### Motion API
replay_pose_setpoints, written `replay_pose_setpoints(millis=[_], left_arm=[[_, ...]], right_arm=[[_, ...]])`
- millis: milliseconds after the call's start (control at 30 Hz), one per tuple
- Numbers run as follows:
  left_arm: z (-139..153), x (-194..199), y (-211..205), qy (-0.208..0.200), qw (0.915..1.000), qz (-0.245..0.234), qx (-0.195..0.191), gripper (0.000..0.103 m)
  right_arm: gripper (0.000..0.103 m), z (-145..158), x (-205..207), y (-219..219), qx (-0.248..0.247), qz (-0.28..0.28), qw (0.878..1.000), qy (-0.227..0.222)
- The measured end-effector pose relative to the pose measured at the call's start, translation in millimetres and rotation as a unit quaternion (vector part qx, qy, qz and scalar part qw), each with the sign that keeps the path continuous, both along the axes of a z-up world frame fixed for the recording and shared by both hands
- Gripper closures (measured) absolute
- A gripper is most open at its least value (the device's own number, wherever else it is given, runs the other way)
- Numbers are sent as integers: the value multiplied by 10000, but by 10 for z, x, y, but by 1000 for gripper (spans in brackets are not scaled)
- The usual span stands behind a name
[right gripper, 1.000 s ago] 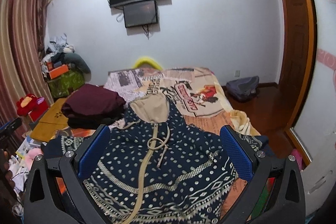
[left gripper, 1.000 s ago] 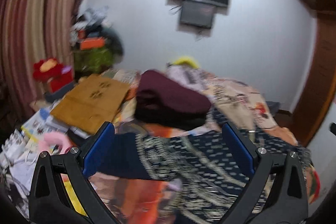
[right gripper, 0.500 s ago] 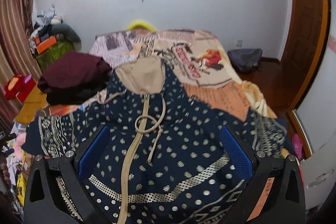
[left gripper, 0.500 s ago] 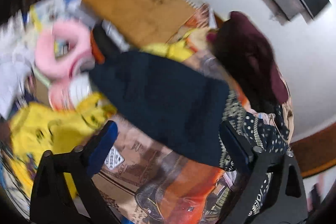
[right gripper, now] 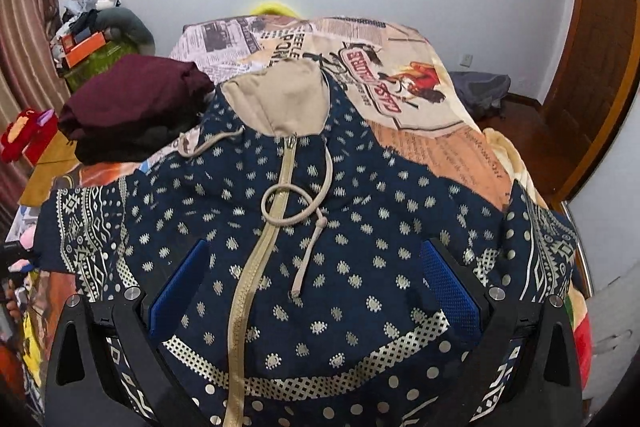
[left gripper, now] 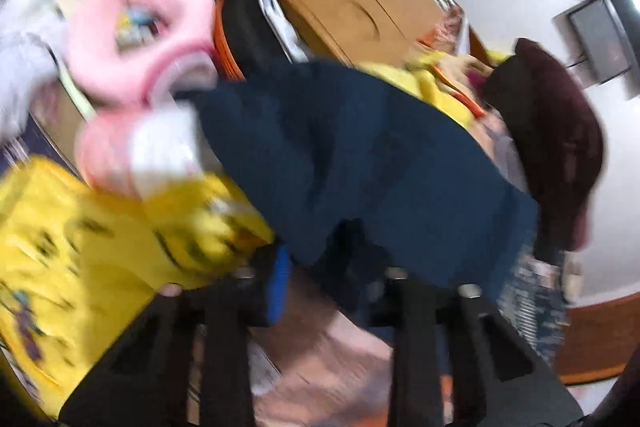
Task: Fold large clothes
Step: 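Grasp the navy hoodie sleeve cuff with the left gripper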
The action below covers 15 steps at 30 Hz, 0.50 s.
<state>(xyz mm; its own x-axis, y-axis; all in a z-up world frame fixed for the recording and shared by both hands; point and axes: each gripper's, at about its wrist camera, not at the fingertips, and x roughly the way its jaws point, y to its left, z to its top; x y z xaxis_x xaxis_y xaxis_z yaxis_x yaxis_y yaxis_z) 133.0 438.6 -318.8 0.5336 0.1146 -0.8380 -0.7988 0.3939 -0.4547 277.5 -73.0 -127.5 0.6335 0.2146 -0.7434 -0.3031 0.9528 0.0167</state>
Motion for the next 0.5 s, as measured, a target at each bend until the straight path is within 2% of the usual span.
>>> replay_pose_setpoints(millis=[33, 67, 200, 300, 367, 500], left_arm=[[44, 34, -15, 93, 9997, 12, 218, 95], [110, 67, -39, 137, 9990, -3, 437, 97], [495, 131, -183, 93, 9907, -212, 1337, 100], [897, 177, -337, 16, 9789, -341, 2016, 101], [1242, 199, -483, -335, 9709, -448, 2330, 101], [1780, 311, -734, -911, 9575, -813, 2614, 101]], right_arm=[[0, -5, -7, -7, -37, -3, 10000, 3], [0, -3, -10, -8, -79, -8, 10000, -6], [0, 61, -39, -35, -215, -37, 9997, -119], [0, 144, -67, -67, -185, -49, 9996, -215], [0, 187, -87, -78, -171, -59, 9994, -283], [0, 244, -148, -90, -152, -76, 9989, -436]])
